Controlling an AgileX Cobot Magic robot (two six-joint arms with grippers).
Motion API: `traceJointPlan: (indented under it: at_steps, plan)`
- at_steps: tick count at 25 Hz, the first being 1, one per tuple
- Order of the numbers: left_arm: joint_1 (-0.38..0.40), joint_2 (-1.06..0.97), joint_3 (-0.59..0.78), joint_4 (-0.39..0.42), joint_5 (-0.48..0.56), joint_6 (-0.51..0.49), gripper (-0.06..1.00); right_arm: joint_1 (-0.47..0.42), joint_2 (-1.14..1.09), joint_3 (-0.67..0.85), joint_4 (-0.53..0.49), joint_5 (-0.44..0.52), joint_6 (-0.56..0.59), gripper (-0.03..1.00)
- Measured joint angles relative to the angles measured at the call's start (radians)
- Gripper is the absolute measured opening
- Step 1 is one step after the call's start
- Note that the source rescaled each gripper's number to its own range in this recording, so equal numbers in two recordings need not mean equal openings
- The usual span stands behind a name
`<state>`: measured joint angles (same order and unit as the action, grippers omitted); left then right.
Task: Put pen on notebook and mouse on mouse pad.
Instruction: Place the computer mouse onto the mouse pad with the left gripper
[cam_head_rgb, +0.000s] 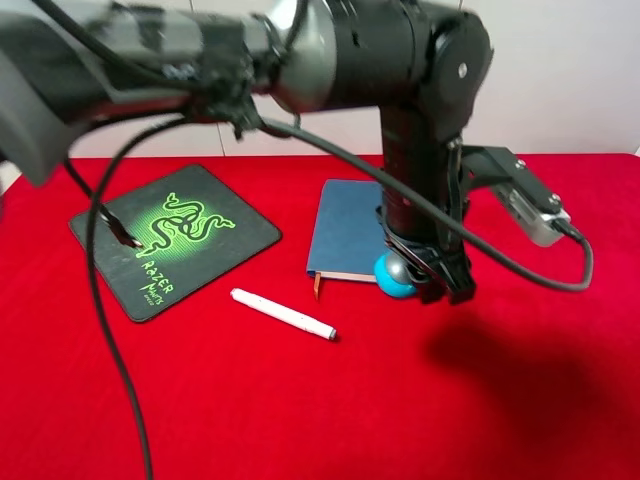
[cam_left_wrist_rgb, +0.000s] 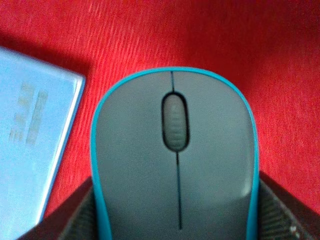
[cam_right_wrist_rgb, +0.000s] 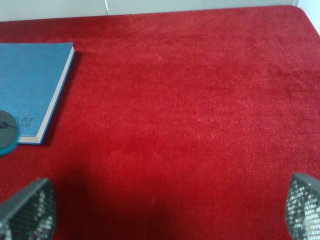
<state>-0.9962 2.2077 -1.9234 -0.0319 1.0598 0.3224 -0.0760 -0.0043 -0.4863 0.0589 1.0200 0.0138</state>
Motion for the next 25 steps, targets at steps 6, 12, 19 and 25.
traceJointPlan:
  at_steps: [6,12,19,25]
  plan:
    - [0.078,-0.040,0.000,-0.050,0.099,-0.001,0.00,0.000,0.000,0.000,0.001,0.000,0.000,1.00]
    - [0.149,-0.062,0.002,-0.058,0.099,0.011,0.00,0.000,0.000,0.000,0.001,0.000,0.000,1.00]
    - [0.248,-0.160,0.157,-0.087,0.099,0.014,0.00,0.000,0.000,0.000,0.001,0.000,0.000,1.00]
    - [0.380,-0.303,0.393,-0.087,0.065,0.014,0.00,0.000,0.000,0.000,0.001,0.000,0.000,1.00]
